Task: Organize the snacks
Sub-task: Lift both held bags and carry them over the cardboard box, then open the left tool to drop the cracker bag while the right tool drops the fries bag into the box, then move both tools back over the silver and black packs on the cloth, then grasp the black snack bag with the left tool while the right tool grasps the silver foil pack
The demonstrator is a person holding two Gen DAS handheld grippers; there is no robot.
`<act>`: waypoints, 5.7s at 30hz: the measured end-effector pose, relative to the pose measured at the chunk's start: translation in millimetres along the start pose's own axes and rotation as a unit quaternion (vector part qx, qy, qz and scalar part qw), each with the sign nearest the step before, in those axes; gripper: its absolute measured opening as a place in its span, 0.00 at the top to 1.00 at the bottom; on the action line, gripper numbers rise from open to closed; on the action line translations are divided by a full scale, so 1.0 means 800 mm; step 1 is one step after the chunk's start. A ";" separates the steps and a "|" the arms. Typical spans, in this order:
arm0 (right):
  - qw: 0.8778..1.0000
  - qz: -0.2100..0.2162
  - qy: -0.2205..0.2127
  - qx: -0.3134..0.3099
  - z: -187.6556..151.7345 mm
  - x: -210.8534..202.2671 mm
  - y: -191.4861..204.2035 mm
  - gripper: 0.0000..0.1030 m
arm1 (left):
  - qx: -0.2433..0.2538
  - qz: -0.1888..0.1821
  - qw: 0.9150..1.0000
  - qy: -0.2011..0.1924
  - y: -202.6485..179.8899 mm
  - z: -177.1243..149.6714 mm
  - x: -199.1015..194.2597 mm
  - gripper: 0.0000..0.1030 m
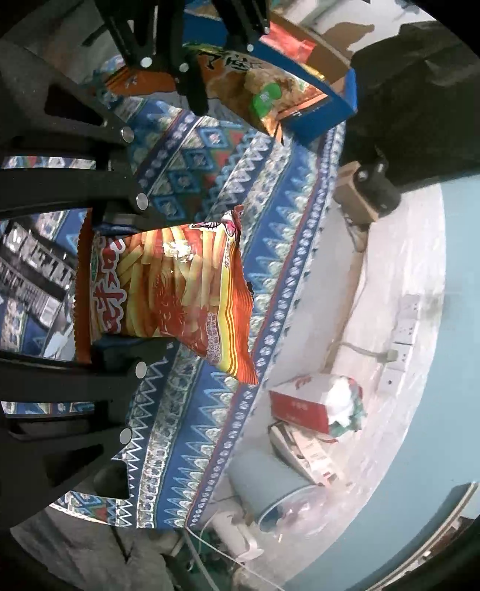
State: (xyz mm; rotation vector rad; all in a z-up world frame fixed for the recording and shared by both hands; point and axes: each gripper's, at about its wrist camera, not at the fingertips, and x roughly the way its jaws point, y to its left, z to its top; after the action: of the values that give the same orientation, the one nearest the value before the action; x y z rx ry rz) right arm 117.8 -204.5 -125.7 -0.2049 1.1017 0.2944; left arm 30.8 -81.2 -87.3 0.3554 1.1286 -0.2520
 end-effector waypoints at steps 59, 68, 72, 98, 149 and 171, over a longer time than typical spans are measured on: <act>0.986 0.110 -0.047 -0.119 0.130 0.000 0.298 0.63 | -0.192 0.081 0.977 -0.036 0.265 -0.148 -0.059 0.63; 0.983 0.127 -0.034 -0.125 0.142 0.022 0.335 0.63 | -0.246 0.069 0.967 0.015 0.306 -0.179 -0.023 0.41; 0.981 0.138 -0.029 -0.134 0.145 0.028 0.351 0.63 | -0.258 0.088 0.962 0.003 0.315 -0.184 -0.034 0.27; 0.979 0.150 -0.038 -0.131 0.159 0.027 0.359 0.33 | -0.247 0.101 0.964 -0.013 0.310 -0.170 -0.055 0.23; 0.997 0.003 0.065 -0.043 -0.058 0.002 0.011 0.31 | 0.022 -0.001 0.999 0.026 -0.032 -0.031 0.012 0.23; 0.986 0.018 0.162 -0.033 -0.111 0.113 -0.052 0.31 | 0.032 -0.020 0.995 0.092 -0.057 0.000 0.105 0.23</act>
State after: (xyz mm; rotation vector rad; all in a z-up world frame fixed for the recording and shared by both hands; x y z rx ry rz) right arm 94.2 -258.8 -245.1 -0.2998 1.4198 0.3381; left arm 48.4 -124.2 -170.3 0.4192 1.3125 -0.2954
